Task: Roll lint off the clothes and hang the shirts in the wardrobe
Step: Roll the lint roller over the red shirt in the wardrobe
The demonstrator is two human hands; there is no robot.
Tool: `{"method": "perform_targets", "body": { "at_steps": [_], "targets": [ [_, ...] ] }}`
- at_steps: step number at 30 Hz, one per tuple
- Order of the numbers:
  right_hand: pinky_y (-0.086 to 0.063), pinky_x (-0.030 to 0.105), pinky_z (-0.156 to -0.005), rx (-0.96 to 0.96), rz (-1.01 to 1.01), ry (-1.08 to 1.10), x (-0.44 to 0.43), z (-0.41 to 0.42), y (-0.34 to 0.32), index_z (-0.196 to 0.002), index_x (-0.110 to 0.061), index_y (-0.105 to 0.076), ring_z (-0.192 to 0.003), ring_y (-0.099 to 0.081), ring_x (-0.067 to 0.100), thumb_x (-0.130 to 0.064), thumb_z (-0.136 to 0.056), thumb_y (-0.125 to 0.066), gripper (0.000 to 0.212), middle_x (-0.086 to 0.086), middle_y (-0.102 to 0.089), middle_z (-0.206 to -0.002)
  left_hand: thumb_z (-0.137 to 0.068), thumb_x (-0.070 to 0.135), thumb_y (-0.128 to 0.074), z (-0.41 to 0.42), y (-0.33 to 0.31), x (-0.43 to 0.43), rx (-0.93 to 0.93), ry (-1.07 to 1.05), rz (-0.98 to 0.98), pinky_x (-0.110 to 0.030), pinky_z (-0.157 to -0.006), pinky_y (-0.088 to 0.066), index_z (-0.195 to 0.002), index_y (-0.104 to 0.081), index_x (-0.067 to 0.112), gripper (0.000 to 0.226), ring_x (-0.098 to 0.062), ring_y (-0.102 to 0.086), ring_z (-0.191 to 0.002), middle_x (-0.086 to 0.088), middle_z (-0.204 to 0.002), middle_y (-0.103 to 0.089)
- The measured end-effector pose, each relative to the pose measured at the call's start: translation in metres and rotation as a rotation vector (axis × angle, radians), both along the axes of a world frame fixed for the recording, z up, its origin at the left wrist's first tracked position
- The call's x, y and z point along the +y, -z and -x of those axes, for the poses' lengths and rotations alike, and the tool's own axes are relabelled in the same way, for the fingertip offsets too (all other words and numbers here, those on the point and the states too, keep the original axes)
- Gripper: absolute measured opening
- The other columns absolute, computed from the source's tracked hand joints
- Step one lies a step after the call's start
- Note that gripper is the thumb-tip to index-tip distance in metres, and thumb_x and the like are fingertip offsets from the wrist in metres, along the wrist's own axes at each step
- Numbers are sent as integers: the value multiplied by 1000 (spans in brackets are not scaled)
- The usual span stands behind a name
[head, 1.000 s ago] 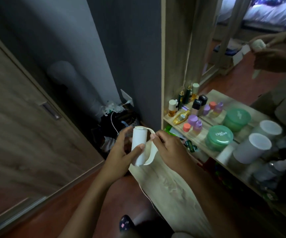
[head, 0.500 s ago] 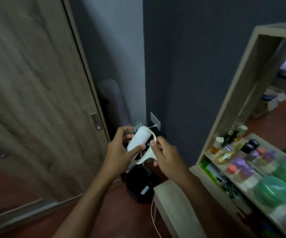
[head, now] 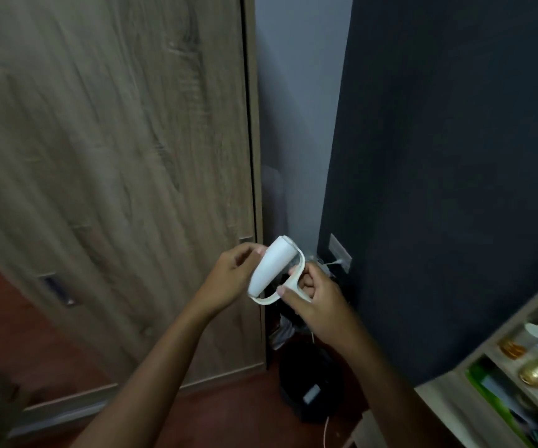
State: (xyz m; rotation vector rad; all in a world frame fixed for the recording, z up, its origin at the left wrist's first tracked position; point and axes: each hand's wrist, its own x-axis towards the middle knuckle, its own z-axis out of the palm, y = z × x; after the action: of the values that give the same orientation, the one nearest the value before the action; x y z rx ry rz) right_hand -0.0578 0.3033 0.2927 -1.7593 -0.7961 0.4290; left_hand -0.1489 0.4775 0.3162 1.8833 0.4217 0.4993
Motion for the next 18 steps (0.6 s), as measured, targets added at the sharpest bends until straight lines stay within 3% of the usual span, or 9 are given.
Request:
{"method": "perform_targets", "body": {
  "at_steps": [5, 7, 9, 11, 13, 15, 18],
  "targets": [
    [-58, 37, -89, 71, 38, 36, 24, -21, 12, -123, -28, -61, -97, -69, 8, -32, -82, -80, 46, -4, -71, -103, -97, 16, -66, -32, 16, 48, 112, -61, 3, -13, -58, -48, -107, -71, 2, 18, -9, -61, -71, -11, -87, -71],
    [-58, 40, -88, 76, 45, 70, 36, -35, 20, -125, -28, -60, -96, -69, 9, -36, -82, -80, 48, -4, -71, -104, -94, 13, -68, -49, 33, 68, 166, -138, -50, -9, -57, -45, -99, -72, 2, 13, 1, -60, -61, -5, -77, -70],
    [-59, 35, -87, 86, 35, 89, 49, -52, 30, -127, -30, -59, -98, -68, 6, -36, -82, -80, 50, -5, -70, -107, -93, 13, -68, -67, 54, 88, 222, -222, -133, -14, -61, -47, -87, -74, 4, 13, 5, -61, -59, 2, -72, -70],
    [-56, 25, -87, 110, 36, 67, 63, -68, 41, -131, -30, -56, -104, -65, 1, -29, -81, -81, 56, -8, -69, -114, -93, 20, -66, -86, 77, 106, 306, -298, -233, -27, -64, -46, -69, -68, 12, 25, -10, -63, -63, 2, -64, -66],
    [-53, 25, -89, 147, 63, 38, 78, -85, 51, -132, -31, -54, -108, -63, 0, -20, -80, -81, 60, -8, -67, -118, -92, 26, -66, -103, 99, 122, 380, -372, -274, -31, -59, -41, -55, -50, 20, 41, -27, -64, -64, 2, -54, -55],
    [-52, 23, -85, 170, 65, 30, 93, -102, 61, -131, -33, -54, -105, -64, -1, -14, -82, -78, 57, -9, -67, -116, -90, 31, -64, -119, 114, 134, 450, -409, -266, -34, -59, -45, -56, -47, 19, 40, -33, -67, -71, -7, -60, -62],
    [-51, 20, -83, 189, 48, 42, 111, -129, 73, -130, -28, -59, -105, -65, 0, -17, -86, -75, 48, -9, -70, -114, -92, 34, -62, -143, 128, 147, 548, -430, -262, -35, -63, -49, -69, -61, 14, 30, -32, -69, -77, -13, -76, -71]
  ]
}}
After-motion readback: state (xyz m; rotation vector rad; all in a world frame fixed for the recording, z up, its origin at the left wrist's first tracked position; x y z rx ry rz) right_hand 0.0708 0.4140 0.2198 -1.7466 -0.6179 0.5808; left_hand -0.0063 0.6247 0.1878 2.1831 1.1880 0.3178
